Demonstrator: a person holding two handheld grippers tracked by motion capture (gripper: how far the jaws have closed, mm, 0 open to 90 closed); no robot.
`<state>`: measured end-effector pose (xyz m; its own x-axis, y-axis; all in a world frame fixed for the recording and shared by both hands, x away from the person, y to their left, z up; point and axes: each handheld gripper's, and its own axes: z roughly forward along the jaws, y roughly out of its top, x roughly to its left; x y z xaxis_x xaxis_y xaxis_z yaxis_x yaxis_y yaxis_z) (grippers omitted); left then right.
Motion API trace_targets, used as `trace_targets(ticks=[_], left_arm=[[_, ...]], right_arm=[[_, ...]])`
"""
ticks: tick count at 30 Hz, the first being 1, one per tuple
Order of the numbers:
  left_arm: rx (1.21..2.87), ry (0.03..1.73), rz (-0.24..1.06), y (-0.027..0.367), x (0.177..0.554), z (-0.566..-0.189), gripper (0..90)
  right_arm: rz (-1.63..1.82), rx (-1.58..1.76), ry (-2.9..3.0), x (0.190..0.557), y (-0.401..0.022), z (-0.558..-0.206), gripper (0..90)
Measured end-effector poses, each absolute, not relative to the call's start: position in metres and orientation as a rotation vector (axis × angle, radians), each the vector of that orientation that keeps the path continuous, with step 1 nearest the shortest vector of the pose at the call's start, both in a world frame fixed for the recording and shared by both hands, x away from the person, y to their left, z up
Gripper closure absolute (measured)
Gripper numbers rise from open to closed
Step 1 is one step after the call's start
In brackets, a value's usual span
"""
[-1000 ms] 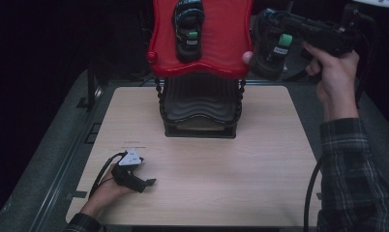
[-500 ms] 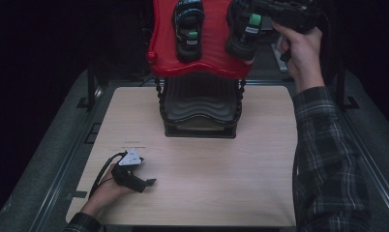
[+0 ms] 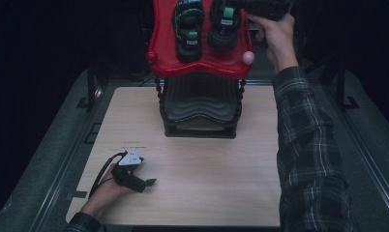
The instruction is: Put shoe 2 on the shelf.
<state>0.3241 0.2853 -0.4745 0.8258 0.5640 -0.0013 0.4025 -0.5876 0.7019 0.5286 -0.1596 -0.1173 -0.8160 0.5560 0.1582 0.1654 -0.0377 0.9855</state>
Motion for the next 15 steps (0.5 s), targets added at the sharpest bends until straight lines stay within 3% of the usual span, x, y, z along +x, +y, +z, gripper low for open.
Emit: trace_targets(ticks=[10, 15], left_arm=[[2.277, 0.702, 0.286, 0.285, 0.324, -0.475, 1.1], [2.277, 0.701, 0.285, 0.285, 0.325, -0.474, 1.1]], right_arm=[[1.860, 0.733, 2.016, 0.530, -0.146, -0.122, 66.4], [1.814, 0.719, 2.050, 0.524, -0.143, -0.126, 61.8]])
